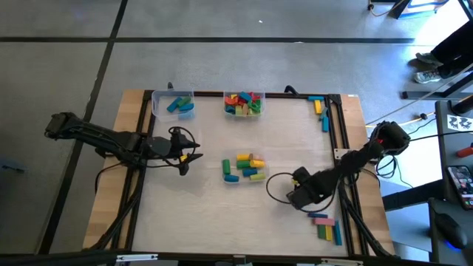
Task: Sort blocks by size
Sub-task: Put the red cylindrical block into the bottom transparent bin
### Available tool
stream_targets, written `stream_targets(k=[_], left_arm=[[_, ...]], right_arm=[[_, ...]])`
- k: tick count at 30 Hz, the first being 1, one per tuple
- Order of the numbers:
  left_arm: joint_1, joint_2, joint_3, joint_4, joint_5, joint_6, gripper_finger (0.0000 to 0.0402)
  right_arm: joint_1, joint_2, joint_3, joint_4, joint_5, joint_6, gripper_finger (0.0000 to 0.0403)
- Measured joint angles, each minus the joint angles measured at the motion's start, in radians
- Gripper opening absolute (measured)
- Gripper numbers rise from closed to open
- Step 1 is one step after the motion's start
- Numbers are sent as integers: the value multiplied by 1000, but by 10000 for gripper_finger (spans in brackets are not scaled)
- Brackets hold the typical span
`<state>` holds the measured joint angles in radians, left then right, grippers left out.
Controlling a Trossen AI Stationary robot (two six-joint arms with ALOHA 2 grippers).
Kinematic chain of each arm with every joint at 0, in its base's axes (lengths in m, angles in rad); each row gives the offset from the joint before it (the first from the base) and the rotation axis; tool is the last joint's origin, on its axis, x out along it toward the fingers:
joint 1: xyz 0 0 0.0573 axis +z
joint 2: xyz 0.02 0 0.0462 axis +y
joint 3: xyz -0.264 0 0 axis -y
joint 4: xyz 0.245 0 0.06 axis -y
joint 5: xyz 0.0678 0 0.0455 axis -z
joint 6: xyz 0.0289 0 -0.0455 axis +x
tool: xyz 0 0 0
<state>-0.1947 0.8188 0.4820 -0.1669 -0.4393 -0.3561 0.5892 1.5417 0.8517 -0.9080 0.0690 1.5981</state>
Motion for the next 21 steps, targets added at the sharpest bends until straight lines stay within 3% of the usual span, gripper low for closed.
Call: stream_targets(k=[13, 21], left_arm=[[0, 0, 0, 0, 0, -2, 198], [0, 0, 0, 0, 0, -2, 198]], right_arm=[[-75, 0, 57, 44, 54, -192, 143], [-81, 0, 218, 44, 212, -337, 143]])
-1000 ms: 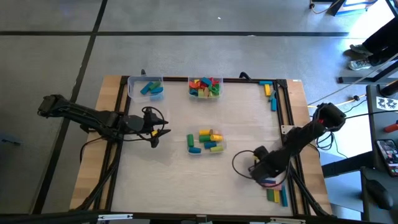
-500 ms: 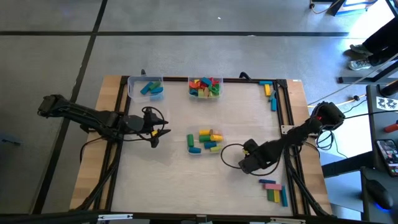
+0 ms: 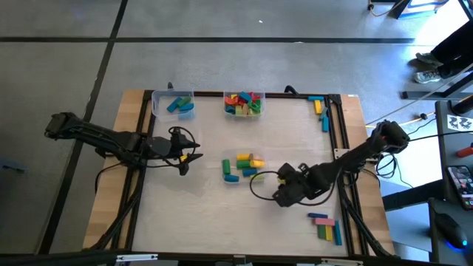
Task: Sort blocks by size
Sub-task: Put the red cylindrical block into the bottom transparent bin
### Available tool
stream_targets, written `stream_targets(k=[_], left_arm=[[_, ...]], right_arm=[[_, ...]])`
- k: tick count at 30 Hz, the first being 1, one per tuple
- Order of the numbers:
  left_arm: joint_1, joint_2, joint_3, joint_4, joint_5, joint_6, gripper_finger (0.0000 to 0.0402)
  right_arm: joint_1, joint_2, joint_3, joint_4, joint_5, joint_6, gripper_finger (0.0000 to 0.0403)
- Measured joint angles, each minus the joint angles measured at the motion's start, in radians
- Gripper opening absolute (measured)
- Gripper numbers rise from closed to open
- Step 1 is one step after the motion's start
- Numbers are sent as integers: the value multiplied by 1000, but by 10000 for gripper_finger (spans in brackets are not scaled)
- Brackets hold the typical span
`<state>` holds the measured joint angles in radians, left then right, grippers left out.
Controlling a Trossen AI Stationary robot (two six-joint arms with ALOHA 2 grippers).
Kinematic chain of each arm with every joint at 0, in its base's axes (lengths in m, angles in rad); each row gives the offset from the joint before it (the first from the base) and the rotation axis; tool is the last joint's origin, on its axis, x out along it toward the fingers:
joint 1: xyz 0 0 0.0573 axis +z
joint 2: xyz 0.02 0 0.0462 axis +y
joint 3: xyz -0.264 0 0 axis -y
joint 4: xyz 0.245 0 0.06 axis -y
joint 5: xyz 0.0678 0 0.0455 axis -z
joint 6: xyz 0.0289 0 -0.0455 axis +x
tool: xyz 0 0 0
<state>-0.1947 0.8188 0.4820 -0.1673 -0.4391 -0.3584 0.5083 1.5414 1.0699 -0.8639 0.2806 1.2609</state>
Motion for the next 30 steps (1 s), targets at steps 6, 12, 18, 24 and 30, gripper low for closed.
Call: stream_targets(k=[6, 12, 18, 24, 30], left_arm=[[0, 0, 0, 0, 0, 0, 198], [0, 0, 0, 0, 0, -1, 198], [0, 0, 0, 1, 0, -1, 198], [0, 0, 0, 2, 0, -5, 198], [0, 0, 0, 0, 0, -8, 198]], right_arm=[[0, -2, 81, 63, 208, -134, 143], [-29, -1, 81, 245, 354, -325, 143], [-86, 48, 82, 402, 402, -503, 143], [-144, 122, 82, 521, 399, -616, 143], [-202, 160, 82, 501, 354, -640, 143]])
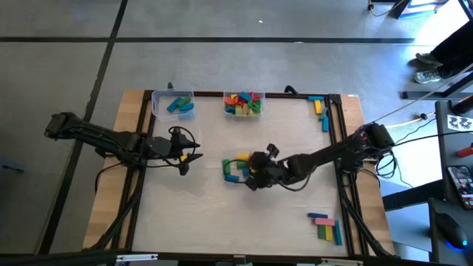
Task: Sort blocks by size
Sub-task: Put the red cylindrical block into the bottom transparent bin, then put the blue rectangular block into the top left transparent bin
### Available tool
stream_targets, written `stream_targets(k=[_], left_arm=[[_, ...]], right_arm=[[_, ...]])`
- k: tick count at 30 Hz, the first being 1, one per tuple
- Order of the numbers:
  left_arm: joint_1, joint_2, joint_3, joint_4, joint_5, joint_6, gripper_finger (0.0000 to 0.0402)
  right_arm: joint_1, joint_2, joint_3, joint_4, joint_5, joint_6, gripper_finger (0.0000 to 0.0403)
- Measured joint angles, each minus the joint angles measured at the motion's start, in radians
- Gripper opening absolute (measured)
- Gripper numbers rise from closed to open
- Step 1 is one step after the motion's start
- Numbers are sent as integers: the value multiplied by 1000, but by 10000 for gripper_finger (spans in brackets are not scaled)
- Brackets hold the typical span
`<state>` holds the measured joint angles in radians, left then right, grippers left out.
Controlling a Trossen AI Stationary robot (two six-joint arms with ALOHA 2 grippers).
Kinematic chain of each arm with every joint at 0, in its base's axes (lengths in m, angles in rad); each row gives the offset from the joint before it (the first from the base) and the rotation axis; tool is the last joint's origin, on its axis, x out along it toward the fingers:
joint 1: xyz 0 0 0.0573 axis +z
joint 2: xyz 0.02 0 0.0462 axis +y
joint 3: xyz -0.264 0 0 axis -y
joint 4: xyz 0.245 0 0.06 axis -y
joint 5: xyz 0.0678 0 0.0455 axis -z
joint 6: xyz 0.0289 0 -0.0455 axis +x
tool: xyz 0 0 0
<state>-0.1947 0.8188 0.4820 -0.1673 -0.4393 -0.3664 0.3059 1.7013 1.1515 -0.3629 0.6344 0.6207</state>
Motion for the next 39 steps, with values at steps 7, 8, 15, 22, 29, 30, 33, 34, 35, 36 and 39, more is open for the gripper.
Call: stream_targets(k=[7, 8, 15, 22, 29, 30, 33, 34, 35, 36, 39], left_arm=[[0, 0, 0, 0, 0, 0, 198], [0, 0, 0, 0, 0, 0, 198], [0, 0, 0, 0, 0, -1, 198], [0, 0, 0, 0, 1, -1, 198], [0, 0, 0, 0, 0, -1, 198], [0, 0, 0, 0, 0, -1, 198], [0, 0, 0, -2, 0, -1, 198], [0, 0, 0, -1, 0, -1, 198], [0, 0, 0, -1, 0, -1, 198], [0, 0, 0, -2, 0, -1, 198], [0, 0, 0, -1, 1, -1, 198]], right_arm=[[-56, 0, 0, 19, -98, 1, 143], [-62, 0, 0, 28, -126, 1, 144], [-63, 32, 0, 95, -257, 0, 220], [-65, 33, -1, 92, -234, 1, 284], [-78, 25, -1, 157, -240, 2, 298], [-78, 20, -1, 154, -262, 1, 298], [-66, 5, -1, 139, -331, 0, 298], [-54, 0, -1, 130, -350, 2, 298], [-40, -4, -1, 119, -370, 4, 298], [-26, -9, -1, 110, -380, 7, 298], [28, -26, -1, 78, -425, 23, 298]])
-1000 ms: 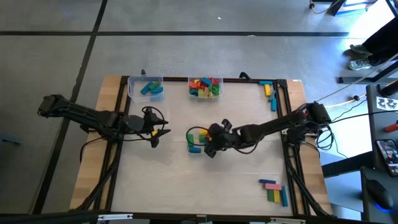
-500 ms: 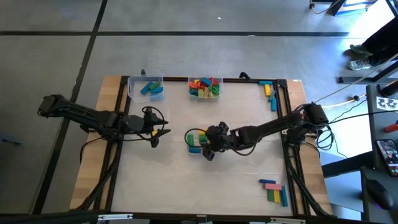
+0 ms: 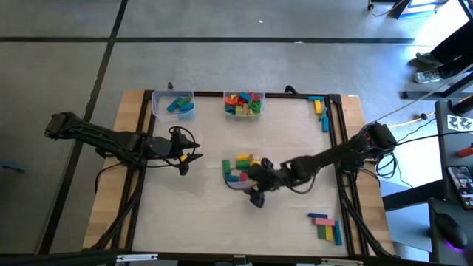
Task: Sort blocks by size
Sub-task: Put the blue rectangular block into the top left transparent bin
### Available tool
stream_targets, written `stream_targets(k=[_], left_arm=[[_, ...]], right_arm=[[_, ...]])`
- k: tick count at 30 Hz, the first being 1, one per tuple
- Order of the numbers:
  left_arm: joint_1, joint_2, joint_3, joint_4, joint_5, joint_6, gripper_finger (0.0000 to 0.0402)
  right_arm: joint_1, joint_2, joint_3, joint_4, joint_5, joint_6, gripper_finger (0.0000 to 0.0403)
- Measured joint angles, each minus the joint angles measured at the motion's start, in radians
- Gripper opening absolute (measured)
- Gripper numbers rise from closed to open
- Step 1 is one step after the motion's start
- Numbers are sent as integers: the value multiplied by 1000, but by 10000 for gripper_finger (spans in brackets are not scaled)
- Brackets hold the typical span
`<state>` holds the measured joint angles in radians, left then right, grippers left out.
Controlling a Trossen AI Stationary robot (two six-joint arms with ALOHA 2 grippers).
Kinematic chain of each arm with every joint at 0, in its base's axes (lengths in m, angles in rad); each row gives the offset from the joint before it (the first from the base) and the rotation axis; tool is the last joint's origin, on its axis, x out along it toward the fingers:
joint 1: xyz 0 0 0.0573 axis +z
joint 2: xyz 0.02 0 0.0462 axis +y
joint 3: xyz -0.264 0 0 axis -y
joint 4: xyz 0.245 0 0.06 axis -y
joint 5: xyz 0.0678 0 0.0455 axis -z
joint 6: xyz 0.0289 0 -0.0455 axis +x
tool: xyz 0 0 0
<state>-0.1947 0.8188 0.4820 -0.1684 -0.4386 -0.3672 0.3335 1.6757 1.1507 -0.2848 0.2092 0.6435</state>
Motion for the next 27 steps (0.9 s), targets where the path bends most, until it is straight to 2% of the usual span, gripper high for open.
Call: stream_targets(k=[7, 15, 21, 27], left_arm=[[0, 0, 0, 0, 0, 0, 198], [0, 0, 0, 0, 0, 0, 198], [0, 0, 0, 1, 0, 0, 198], [0, 0, 0, 0, 0, 0, 198]], right_arm=[[136, -13, 0, -122, -31, 87, 298], [250, -13, 0, -279, -122, 163, 298], [321, -13, 0, -379, -124, 175, 298], [367, -5, 0, -530, -121, 265, 298]])
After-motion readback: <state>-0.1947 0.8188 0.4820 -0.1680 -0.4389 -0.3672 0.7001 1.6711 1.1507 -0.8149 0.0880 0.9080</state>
